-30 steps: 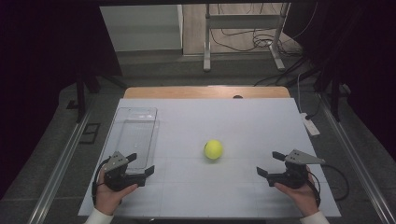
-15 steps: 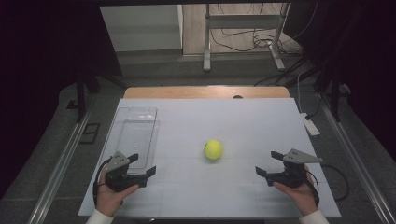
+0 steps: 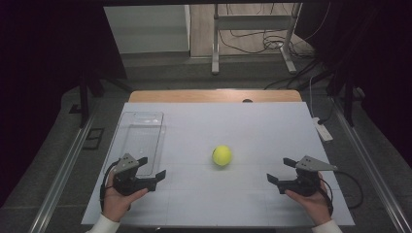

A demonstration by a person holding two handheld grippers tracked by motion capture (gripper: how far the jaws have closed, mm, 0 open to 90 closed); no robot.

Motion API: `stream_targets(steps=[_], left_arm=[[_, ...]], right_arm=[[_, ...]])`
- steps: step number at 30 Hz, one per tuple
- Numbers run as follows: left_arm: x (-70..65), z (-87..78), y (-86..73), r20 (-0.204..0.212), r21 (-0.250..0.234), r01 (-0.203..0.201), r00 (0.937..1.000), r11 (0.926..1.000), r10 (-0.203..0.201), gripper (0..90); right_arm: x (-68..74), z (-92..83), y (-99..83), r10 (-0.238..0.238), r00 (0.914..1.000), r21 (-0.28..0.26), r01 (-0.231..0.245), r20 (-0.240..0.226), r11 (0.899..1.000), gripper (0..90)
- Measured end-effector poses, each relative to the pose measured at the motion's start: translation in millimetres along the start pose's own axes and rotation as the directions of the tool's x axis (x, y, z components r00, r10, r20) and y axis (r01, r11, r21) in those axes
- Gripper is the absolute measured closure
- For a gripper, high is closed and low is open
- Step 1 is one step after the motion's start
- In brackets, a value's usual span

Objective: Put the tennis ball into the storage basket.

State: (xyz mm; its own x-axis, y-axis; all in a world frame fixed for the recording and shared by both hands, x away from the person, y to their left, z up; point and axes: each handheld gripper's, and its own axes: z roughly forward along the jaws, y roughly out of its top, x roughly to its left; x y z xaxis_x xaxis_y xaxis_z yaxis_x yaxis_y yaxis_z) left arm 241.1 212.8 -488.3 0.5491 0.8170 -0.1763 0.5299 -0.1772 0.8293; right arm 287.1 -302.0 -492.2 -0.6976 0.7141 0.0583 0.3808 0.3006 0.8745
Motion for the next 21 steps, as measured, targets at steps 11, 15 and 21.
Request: stream_targets(steps=[11,15,21], left_arm=[[-3.1,5.2,11.1,0.003,0.017,-0.017,0.9999,0.9997,0.017,12.3],[-3.6,9.1,17.4,0.013,0.03,-0.024,0.9996,0.9993,0.023,12.1],[-3.9,10.0,22.4,0.026,0.04,-0.029,0.9993,0.9988,0.027,12.1]], right_arm=[[-1.3,-1.8,-3.9,0.009,1.0,0.005,-0.009,0.004,1.0,9.9],[-1.0,-1.5,-3.7,0.006,1.0,0.007,-0.006,0.006,1.0,9.9],[-0.7,0.1,-3.9,0.005,1.0,0.011,-0.005,0.0,1.0,9.9]])
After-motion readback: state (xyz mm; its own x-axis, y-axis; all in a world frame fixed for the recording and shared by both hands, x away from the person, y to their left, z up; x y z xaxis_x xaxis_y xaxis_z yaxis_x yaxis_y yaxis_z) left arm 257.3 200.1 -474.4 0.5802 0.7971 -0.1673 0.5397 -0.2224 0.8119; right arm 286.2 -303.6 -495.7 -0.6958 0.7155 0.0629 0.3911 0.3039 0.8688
